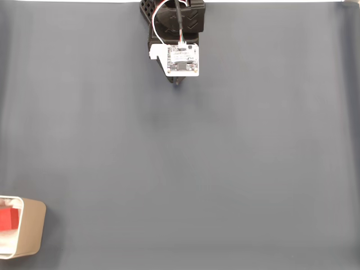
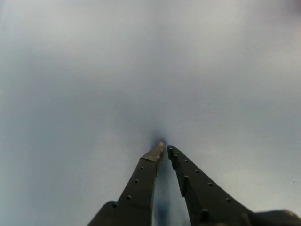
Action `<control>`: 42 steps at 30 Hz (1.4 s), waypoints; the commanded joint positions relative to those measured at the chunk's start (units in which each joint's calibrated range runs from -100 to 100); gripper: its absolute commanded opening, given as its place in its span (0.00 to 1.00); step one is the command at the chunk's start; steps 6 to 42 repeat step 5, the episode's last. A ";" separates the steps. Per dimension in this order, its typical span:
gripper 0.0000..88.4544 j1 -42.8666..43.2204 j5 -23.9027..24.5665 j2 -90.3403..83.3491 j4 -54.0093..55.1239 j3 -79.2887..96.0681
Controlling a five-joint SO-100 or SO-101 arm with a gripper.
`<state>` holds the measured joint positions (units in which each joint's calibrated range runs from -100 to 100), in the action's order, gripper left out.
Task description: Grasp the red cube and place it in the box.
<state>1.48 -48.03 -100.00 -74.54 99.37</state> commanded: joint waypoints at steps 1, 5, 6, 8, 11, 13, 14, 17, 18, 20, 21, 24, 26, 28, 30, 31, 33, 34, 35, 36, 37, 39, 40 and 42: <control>0.00 -0.42 -0.24 0.00 -1.20 0.45; 0.00 -0.42 -0.24 0.00 -1.20 0.45; 0.00 -0.42 -0.24 0.00 -1.20 0.45; 0.00 -0.42 -0.24 0.00 -1.20 0.45; 0.00 -0.42 -0.24 0.00 -1.20 0.45; 0.00 -0.42 -0.24 0.00 -1.20 0.45; 0.00 -0.42 -0.24 0.00 -1.20 0.45; 0.00 -0.42 -0.24 0.00 -1.20 0.45; 0.00 -0.42 -0.24 0.00 -1.20 0.45; 0.00 -0.42 -0.24 0.00 -1.20 0.45; 0.00 -0.42 -0.24 0.00 -1.20 0.45; 0.00 -0.42 -0.24 0.00 -1.20 0.45; 0.00 -0.42 -0.24 0.00 -1.20 0.45; 0.00 -0.42 -0.24 0.00 -1.20 0.45; 0.00 -0.42 -0.24 0.00 -1.20 0.45; 0.00 -0.42 -0.24 0.00 -1.20 0.45; 0.00 -0.42 -0.24 0.00 -1.20 0.45; 0.00 -0.42 -0.24 0.00 -1.20 0.45; 0.00 -0.42 -0.24 0.00 -1.20 0.45; 0.00 -0.42 -0.24 0.00 -1.20 0.45; 0.00 -0.42 -0.24 0.00 -1.20 0.45; 0.00 -0.42 -0.24 0.00 -1.20 0.45; 0.00 -0.42 -0.24 0.00 -1.20 0.45; 0.00 -0.42 -0.24 0.00 -1.20 0.45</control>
